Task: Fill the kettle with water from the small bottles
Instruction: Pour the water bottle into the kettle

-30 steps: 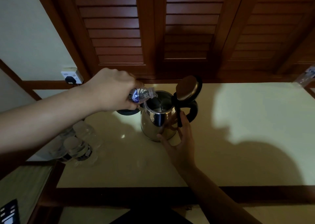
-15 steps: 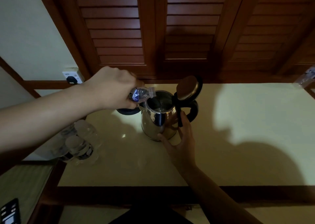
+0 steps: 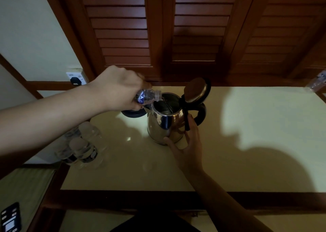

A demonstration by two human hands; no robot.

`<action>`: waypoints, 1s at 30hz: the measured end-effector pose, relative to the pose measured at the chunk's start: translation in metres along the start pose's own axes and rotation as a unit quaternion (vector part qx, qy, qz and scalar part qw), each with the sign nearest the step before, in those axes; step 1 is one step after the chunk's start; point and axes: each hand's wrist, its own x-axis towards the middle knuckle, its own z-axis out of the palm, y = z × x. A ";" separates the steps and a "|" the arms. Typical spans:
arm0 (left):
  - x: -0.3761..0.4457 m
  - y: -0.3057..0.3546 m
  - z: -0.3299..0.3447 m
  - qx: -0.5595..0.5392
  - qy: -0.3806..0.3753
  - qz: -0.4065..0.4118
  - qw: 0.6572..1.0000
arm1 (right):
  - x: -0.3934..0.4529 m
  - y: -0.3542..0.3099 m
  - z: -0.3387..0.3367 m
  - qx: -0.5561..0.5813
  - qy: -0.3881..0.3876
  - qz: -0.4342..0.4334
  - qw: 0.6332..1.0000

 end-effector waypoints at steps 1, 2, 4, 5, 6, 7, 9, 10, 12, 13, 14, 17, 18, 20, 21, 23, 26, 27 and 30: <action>0.000 0.000 0.001 0.006 0.001 0.001 1.000 | 0.000 -0.001 0.000 0.002 0.000 0.001 1.000; 0.000 0.000 0.001 0.009 0.003 0.001 1.000 | 0.000 -0.002 0.000 0.003 0.000 0.003 1.000; 0.000 -0.001 0.002 0.011 0.007 0.002 1.000 | -0.001 -0.002 0.000 0.007 0.001 0.002 1.000; 0.000 -0.001 0.003 0.016 0.007 0.004 1.000 | -0.001 -0.002 0.001 0.009 0.002 0.000 1.000; 0.000 0.000 0.003 0.022 0.007 0.006 1.000 | -0.001 -0.001 0.001 0.010 0.002 -0.002 1.000; 0.000 0.000 0.004 0.028 0.007 0.008 1.000 | 0.000 -0.001 0.001 0.011 0.002 -0.001 1.000; 0.000 0.001 0.006 0.040 0.002 0.007 0.999 | 0.000 0.000 0.002 0.014 0.003 0.002 1.000; 0.001 0.001 0.007 0.047 -0.004 0.006 0.999 | 0.000 0.000 0.001 0.016 0.004 0.002 1.000; 0.003 0.000 0.009 0.057 -0.010 0.009 0.998 | 0.000 -0.001 0.001 0.015 0.007 0.000 1.000; 0.003 0.000 0.010 0.058 -0.011 0.013 0.998 | 0.000 -0.001 0.001 0.014 0.007 -0.002 1.000; 0.003 0.000 0.011 0.062 -0.012 0.018 0.998 | 0.000 -0.001 0.001 0.012 0.007 -0.004 1.000; 0.004 0.002 0.014 0.080 -0.013 0.027 0.996 | 0.000 -0.002 0.002 0.015 0.009 -0.001 1.000; 0.004 0.003 0.014 0.083 -0.010 0.027 0.996 | 0.000 -0.001 0.002 0.015 0.010 0.001 1.000; 0.005 0.004 0.013 0.087 0.003 0.025 0.996 | 0.000 -0.001 0.002 0.013 0.012 -0.001 1.000; 0.005 0.005 0.013 0.090 0.013 0.027 0.996 | 0.000 -0.001 0.002 0.013 0.012 -0.001 1.000; 0.004 0.004 0.013 0.084 0.041 0.032 0.995 | 0.000 -0.001 0.002 0.014 0.011 0.002 1.000; 0.004 0.003 0.015 0.092 0.075 0.044 0.992 | 0.000 -0.002 0.002 0.017 0.008 0.005 1.000; 0.005 0.002 0.017 0.099 0.079 0.050 0.991 | 0.000 -0.002 0.002 0.016 0.007 0.006 1.000; 0.007 0.002 0.021 0.114 0.101 0.068 0.986 | -0.001 -0.003 0.001 0.014 0.008 0.005 1.000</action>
